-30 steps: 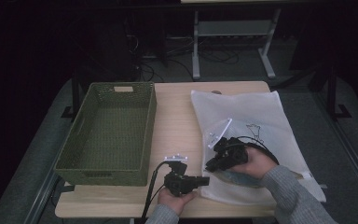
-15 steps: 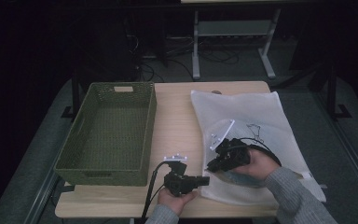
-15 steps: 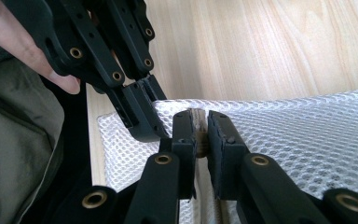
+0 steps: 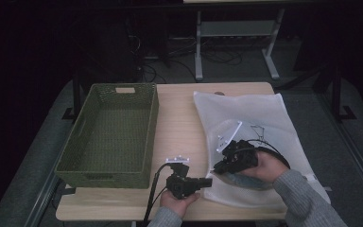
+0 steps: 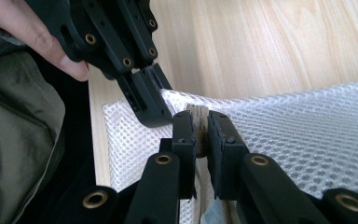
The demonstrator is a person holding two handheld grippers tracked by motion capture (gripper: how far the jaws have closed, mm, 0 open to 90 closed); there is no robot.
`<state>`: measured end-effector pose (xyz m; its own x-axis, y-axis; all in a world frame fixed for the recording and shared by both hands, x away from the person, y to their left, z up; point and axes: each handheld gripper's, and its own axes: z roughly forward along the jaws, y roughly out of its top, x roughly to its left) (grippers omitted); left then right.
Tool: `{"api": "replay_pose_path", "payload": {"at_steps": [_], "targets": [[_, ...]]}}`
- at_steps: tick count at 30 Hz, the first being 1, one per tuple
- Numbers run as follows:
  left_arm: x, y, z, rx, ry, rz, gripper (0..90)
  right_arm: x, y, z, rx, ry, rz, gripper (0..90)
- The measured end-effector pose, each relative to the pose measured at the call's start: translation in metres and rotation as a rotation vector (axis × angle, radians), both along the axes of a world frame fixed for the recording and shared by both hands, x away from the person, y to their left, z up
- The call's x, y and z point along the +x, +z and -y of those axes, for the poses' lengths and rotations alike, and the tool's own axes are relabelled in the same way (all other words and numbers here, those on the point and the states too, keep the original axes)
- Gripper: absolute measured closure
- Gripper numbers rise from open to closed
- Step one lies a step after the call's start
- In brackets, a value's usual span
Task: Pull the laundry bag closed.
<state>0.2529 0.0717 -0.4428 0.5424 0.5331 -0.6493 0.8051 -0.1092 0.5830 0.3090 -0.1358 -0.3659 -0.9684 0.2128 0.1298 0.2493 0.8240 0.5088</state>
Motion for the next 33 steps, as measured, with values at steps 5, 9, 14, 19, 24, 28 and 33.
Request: {"api": "replay_pose_path", "payload": {"at_steps": [5, 9, 14, 19, 24, 28, 33], "targets": [[-0.002, 0.002, 0.000, 0.008, 0.009, 0.015, 87.5, -0.003, 0.002, 0.004, -0.007, -0.007, -0.002, 81.5], [-0.002, 0.004, 0.002, 0.011, 0.015, 0.021, 87.6, -0.004, 0.003, 0.009, -0.009, -0.015, -0.001, 81.5], [-0.002, 0.006, 0.003, 0.012, 0.019, 0.026, 87.6, -0.006, 0.001, 0.015, -0.009, -0.026, -0.004, 81.5], [-0.004, 0.006, 0.003, 0.013, 0.028, 0.031, 87.6, -0.007, -0.001, 0.018, 0.000, -0.033, 0.002, 81.6], [-0.003, 0.006, 0.003, 0.017, 0.030, 0.030, 87.7, -0.009, -0.001, 0.019, -0.002, -0.034, 0.007, 81.6], [-0.004, 0.006, 0.003, 0.022, 0.031, 0.029, 87.8, -0.011, -0.002, 0.019, 0.001, -0.032, 0.020, 81.7], [-0.001, 0.004, 0.004, -0.008, -0.017, -0.029, 83.4, -0.014, -0.001, 0.017, -0.006, -0.016, 0.028, 81.6]]}}
